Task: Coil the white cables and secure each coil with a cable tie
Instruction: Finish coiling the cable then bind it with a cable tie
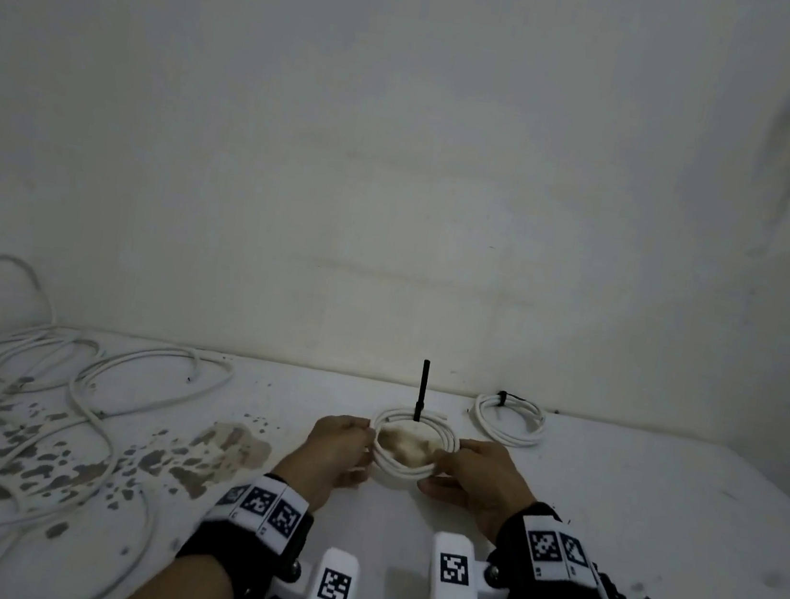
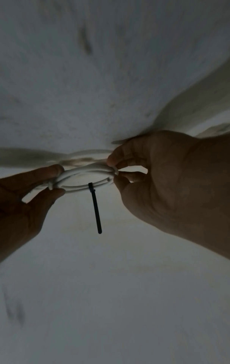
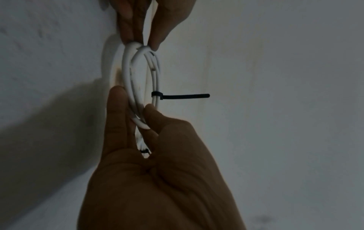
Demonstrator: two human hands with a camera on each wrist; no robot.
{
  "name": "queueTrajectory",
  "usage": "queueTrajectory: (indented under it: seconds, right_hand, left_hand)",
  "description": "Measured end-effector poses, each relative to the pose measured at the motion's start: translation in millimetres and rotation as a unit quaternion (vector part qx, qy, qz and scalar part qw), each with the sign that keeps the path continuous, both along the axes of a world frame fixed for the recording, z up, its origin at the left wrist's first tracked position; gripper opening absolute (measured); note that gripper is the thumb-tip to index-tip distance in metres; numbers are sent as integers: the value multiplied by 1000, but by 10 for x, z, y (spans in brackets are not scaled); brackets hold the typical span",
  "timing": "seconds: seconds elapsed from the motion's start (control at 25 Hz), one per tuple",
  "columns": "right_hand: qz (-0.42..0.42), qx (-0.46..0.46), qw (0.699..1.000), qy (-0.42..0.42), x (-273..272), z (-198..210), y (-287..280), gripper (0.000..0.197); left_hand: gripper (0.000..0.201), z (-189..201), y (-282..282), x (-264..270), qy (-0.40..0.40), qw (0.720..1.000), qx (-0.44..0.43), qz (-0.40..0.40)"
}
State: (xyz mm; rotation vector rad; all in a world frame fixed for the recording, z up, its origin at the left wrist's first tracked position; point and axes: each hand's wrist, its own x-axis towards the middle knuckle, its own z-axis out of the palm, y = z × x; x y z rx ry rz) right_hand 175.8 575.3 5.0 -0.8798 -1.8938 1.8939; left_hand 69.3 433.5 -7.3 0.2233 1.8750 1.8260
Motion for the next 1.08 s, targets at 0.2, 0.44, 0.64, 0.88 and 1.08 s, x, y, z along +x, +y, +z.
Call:
queueTrajectory:
  seconds: [0.2,0.44,0.64,0.88,1.08]
  right_hand:
    - [-66,-1,998,-17,-515,-327,526,39]
    - [-149,39,987,-33,-803,-222,663,24]
    - [-165,32,985,-24,-964,-369,801,19]
    - [-160,27,987,13,-852,-355,738,23]
    - [-39,74,996,-40,-599,-99,448,12]
  left_hand:
    - [17,-36,442,-359,63,997,-48,-5]
    - [19,-87,769,-741,115,989,-95,-6]
    - [18,-51,962,-837,114,989,-89,-11]
    - [36,-13,839,-809,56,997,-49,-29]
    - [36,90,457,-670,54,995,-79,-33]
